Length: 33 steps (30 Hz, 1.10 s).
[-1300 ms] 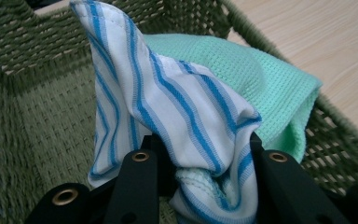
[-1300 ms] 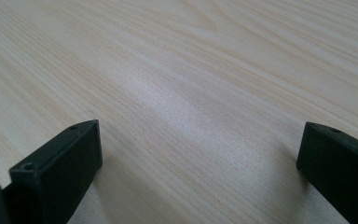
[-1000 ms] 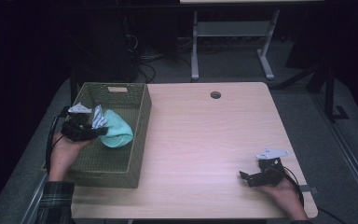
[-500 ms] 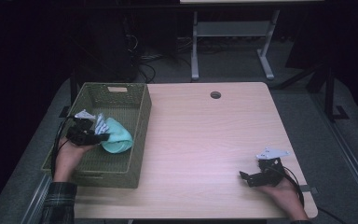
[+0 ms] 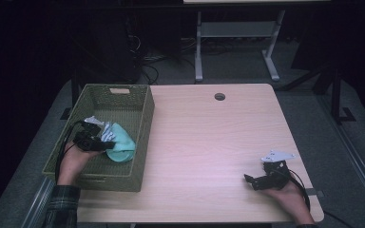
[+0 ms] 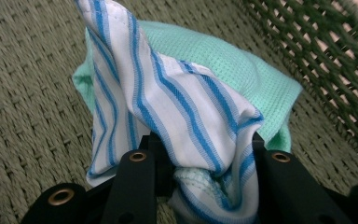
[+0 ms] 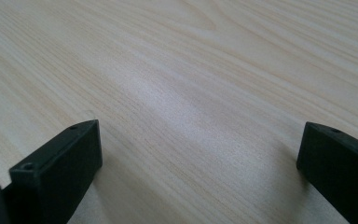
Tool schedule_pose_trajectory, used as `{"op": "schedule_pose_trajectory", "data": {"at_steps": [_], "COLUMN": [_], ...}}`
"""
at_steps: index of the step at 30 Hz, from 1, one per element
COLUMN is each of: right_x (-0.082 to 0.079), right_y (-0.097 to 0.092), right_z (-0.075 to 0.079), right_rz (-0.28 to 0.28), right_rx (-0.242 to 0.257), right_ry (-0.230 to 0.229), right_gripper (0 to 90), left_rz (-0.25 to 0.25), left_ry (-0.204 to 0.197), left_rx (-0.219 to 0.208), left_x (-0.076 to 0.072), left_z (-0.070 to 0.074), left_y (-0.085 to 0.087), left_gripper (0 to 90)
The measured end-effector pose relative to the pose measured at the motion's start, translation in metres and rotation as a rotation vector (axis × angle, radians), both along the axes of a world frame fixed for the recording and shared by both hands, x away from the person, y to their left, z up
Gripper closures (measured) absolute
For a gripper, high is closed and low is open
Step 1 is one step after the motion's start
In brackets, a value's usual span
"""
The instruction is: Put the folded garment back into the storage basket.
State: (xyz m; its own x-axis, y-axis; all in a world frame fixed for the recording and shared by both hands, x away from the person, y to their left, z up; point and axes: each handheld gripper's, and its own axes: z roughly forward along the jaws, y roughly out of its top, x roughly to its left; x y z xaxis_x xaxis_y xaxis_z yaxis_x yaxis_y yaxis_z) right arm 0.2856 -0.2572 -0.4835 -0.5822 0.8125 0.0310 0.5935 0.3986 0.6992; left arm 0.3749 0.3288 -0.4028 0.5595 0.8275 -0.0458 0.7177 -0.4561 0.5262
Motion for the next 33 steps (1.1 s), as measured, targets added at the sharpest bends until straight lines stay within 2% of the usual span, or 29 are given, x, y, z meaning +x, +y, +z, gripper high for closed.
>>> {"op": "schedule_pose_trajectory", "data": {"at_steps": [6,8,16,23,28,29,31,33], "right_x": [0.000,0.000,0.000,0.000,0.000,0.000,0.000,0.000], "right_y": [0.000,0.000,0.000,0.000,0.000,0.000,0.000,0.000], "right_z": [0.000,0.000,0.000,0.000,0.000,0.000,0.000,0.000], "right_rz": [0.001,0.000,0.001,0.001,0.001,0.001,0.000,0.000], "right_rx": [0.000,0.000,0.000,0.000,0.000,0.000,0.000,0.000], "right_ry": [0.000,0.000,0.000,0.000,0.000,0.000,0.000,0.000], "right_gripper": [0.0,0.0,0.0,0.0,0.0,0.0,0.0,0.0], "left_rz": [-0.007,-0.022,-0.036,-0.027,-0.033,-0.033,-0.029,-0.032], "left_ry": [0.046,0.083,0.131,0.199,0.211,0.208,0.202,0.198], "left_rx": [0.022,0.045,0.065,0.081,0.083,0.088,0.100,0.106], "left_x": [0.002,0.003,0.005,0.009,0.010,0.010,0.011,0.011], "left_z": [-0.006,-0.009,-0.014,-0.022,-0.024,-0.024,-0.025,-0.025], "left_y": [-0.002,-0.003,-0.005,-0.006,-0.008,-0.008,-0.008,-0.008], "left_gripper": [64.7,63.7,60.4,44.8,30.8,30.8,18.0,14.9]}}
